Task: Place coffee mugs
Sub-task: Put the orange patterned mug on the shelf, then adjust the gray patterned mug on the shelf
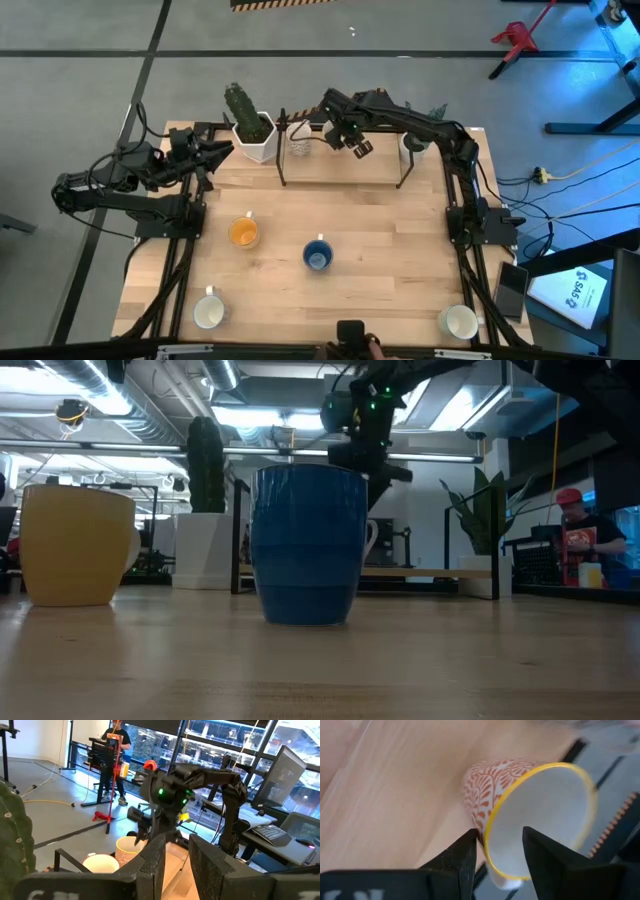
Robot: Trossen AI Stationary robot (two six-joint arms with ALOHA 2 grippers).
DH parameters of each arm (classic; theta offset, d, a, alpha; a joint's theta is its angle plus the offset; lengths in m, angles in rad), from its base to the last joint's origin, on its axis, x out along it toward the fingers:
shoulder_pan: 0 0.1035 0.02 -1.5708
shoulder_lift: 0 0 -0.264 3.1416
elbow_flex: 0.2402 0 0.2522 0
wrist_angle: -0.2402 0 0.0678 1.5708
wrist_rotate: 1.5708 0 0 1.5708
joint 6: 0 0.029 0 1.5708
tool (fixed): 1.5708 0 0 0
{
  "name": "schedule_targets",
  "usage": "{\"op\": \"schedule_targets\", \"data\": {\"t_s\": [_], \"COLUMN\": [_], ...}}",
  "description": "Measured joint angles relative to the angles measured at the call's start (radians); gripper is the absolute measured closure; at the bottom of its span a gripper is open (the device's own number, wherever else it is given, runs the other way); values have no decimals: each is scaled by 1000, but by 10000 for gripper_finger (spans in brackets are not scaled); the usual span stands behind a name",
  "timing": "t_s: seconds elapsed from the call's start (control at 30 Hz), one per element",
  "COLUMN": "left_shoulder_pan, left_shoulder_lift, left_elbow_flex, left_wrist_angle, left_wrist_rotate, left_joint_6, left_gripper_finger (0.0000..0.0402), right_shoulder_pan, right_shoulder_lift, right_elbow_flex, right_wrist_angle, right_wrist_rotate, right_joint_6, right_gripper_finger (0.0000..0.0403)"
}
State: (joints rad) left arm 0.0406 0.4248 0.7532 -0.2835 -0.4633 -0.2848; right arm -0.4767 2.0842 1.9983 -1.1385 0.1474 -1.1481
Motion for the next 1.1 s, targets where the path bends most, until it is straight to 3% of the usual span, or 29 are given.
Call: {"op": "schedule_targets", "data": {"t_s": [0.13,0.3,0.47,0.73,1.1], "left_shoulder_pan": [0,0,0,0,0], "left_shoulder_lift": [0,0,0,0,0], "left_elbow_flex": [0,0,0,1,0], "left_wrist_angle": [-1,-2,-4,-13,-23], "left_wrist_rotate": [0,0,0,-1,-1], "left_joint_6": [0,0,0,0,0], "left_gripper_finger": [321,321,321,321,321], "right_shoulder_pan": [8,46,136,196,174], "right_shoulder_lift": [0,-4,9,102,173], "right_elbow_flex": [108,222,207,178,180], "right_wrist_angle": [-20,29,197,276,295], "right_wrist_rotate": [-4,-107,-136,-140,-110], "right_joint_6": [29,138,182,198,231], "right_gripper_finger": [258,258,279,393,401]}}
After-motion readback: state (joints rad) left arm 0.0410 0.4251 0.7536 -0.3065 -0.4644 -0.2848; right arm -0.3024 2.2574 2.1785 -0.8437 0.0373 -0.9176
